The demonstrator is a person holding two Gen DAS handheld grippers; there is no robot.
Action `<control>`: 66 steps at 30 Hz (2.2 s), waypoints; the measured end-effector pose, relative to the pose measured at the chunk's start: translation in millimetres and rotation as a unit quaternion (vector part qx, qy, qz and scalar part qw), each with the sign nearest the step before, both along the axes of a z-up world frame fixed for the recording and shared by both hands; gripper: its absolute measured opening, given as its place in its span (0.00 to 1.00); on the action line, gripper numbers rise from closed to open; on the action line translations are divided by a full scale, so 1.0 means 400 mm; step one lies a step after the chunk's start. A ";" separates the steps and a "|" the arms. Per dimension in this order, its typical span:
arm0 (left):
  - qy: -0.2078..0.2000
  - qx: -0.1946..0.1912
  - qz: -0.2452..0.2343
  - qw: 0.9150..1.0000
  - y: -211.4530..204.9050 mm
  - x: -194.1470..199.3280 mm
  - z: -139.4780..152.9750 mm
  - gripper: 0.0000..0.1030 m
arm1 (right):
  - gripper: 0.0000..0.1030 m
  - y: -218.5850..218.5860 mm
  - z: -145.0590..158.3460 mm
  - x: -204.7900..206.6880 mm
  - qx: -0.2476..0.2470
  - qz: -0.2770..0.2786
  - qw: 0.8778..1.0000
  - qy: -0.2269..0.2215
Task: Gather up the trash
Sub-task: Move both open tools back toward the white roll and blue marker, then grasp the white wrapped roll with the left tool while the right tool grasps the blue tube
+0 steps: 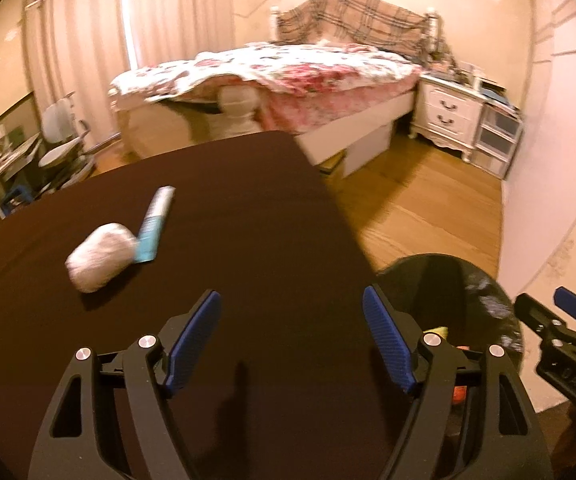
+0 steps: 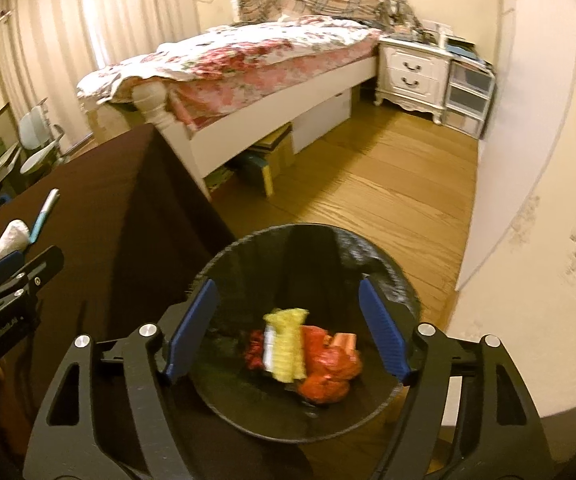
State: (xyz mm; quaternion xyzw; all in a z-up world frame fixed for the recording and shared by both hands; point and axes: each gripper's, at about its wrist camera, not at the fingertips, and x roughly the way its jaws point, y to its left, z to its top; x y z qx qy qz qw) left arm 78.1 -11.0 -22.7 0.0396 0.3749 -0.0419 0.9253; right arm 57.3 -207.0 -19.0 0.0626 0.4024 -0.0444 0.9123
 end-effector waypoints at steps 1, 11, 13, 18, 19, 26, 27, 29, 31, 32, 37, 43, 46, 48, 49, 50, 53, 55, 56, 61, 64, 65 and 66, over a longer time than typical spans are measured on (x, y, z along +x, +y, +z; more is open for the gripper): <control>-0.001 0.002 0.009 1.000 0.022 0.000 0.000 0.72 | 0.71 0.015 0.001 0.006 0.001 0.006 1.000 0.000; -0.009 0.033 0.079 0.996 0.200 -0.002 -0.010 0.72 | 0.72 0.227 0.018 0.078 0.019 0.103 0.994 0.016; -0.005 0.030 0.093 0.995 0.233 0.010 -0.013 0.72 | 0.72 0.259 0.017 0.091 0.022 0.114 0.993 0.022; -0.006 0.030 0.118 0.993 0.297 0.039 -0.011 0.72 | 0.74 0.348 0.010 0.122 0.011 0.138 0.990 0.036; -0.006 0.031 0.120 0.992 0.307 0.048 -0.010 0.72 | 0.75 0.359 0.009 0.125 0.011 0.141 0.989 0.037; 0.006 0.029 0.110 0.994 0.338 0.100 -0.020 0.72 | 0.76 0.434 -0.005 0.159 -0.002 0.155 0.987 0.046; 0.009 0.026 0.103 0.994 0.347 0.101 -0.025 0.72 | 0.76 0.439 -0.006 0.160 -0.004 0.155 0.987 0.046; 0.014 0.020 0.091 0.996 0.349 0.103 -0.029 0.72 | 0.76 0.451 -0.008 0.168 -0.008 0.156 0.987 0.046; 0.021 0.012 0.074 0.997 0.349 0.105 -0.032 0.72 | 0.76 0.460 -0.011 0.176 -0.010 0.156 0.987 0.047; 0.023 0.008 0.066 0.997 0.348 0.106 -0.034 0.67 | 0.76 0.462 -0.012 0.176 -0.012 0.156 0.987 0.047; 0.033 -0.009 0.043 0.998 0.355 0.107 -0.040 0.52 | 0.76 0.475 -0.015 0.193 -0.014 0.154 0.987 0.047; 0.024 -0.020 0.065 0.997 0.403 0.101 -0.030 0.50 | 0.76 0.501 -0.010 0.206 -0.013 0.162 0.986 0.042; 0.021 -0.010 0.090 0.996 0.446 0.100 -0.027 0.50 | 0.76 0.542 -0.008 0.224 -0.012 0.174 0.984 0.040; 0.020 -0.001 0.109 0.994 0.476 0.098 -0.026 0.50 | 0.74 0.576 -0.010 0.239 -0.013 0.185 0.982 0.041; 0.019 0.004 0.120 0.993 0.495 0.096 -0.026 0.50 | 0.71 0.589 -0.010 0.246 -0.012 0.190 0.981 0.042; 0.019 0.009 0.131 0.991 0.514 0.094 -0.026 0.50 | 0.68 0.603 -0.010 0.254 -0.010 0.194 0.980 0.043; 0.023 0.010 0.159 0.987 0.565 0.089 -0.028 0.50 | 0.65 0.652 -0.007 0.286 -0.006 0.204 0.978 0.044; 0.027 0.007 0.170 0.985 0.591 0.087 -0.031 0.50 | 0.63 0.675 -0.006 0.294 -0.007 0.207 0.978 0.042; 0.029 0.005 0.177 0.984 0.606 0.085 -0.033 0.50 | 0.62 0.687 -0.006 0.301 -0.009 0.208 0.977 0.041; 0.029 0.001 0.185 0.982 0.633 0.087 -0.035 0.50 | 0.55 0.739 -0.019 0.341 -0.023 0.209 0.977 0.045; 0.031 -0.007 0.185 0.982 0.638 0.092 -0.038 0.50 | 0.47 0.755 -0.022 0.351 -0.039 0.207 0.977 0.044; 0.031 -0.007 0.185 0.982 0.638 0.093 -0.037 0.50 | 0.40 0.756 -0.021 0.351 -0.042 0.206 0.977 0.043; 0.031 -0.007 0.185 0.982 0.639 0.095 -0.037 0.50 | 0.37 0.756 -0.021 0.350 -0.043 0.206 0.977 0.042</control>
